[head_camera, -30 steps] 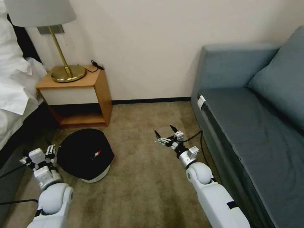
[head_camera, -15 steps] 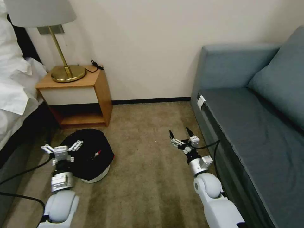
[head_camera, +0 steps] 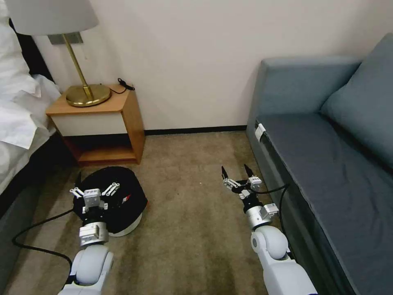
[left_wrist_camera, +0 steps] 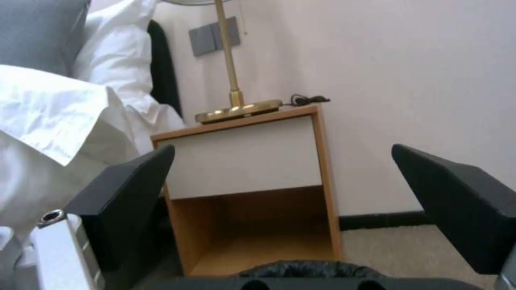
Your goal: Pick up the trash bin, then pick up the garbage on the floor and place it into the trash bin.
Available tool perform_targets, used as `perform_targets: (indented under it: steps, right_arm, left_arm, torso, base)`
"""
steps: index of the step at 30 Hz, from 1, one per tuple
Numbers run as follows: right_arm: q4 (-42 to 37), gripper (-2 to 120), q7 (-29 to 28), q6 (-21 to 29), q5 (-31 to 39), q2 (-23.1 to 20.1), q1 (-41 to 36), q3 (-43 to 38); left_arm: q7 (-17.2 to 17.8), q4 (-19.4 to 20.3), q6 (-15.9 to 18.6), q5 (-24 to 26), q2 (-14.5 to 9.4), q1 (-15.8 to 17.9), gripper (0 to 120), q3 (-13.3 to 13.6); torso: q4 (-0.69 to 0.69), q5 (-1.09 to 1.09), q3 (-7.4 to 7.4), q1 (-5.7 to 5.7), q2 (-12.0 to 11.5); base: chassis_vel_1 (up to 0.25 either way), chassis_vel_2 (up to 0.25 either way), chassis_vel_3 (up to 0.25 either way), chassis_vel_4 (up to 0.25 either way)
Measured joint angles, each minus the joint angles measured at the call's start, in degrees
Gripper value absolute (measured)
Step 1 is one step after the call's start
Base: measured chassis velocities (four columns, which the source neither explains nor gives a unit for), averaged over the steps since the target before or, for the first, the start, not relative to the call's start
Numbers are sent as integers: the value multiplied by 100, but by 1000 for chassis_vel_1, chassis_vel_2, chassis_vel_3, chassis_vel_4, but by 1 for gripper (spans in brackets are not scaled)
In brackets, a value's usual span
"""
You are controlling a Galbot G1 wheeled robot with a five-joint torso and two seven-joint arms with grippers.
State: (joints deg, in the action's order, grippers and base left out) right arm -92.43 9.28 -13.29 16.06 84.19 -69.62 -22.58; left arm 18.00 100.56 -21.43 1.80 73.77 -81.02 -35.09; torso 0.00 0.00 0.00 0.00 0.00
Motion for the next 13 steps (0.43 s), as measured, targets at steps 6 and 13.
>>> perform_targets:
  steps: [6, 13]
  right_arm:
    - [9, 100, 4, 2, 2, -2, 5, 5]
    - [15, 100, 7, 4, 4, -4, 9, 8]
  left_arm:
    - [9, -2, 6, 5, 0, 1, 100, -4]
    - [15, -3, 10, 8, -1, 0, 100, -7]
  torso:
    - [0, 0, 0, 0, 0]
    - [0, 0, 0, 0, 0]
  base:
    - [0, 0, 0, 0]
    - [0, 0, 0, 0]
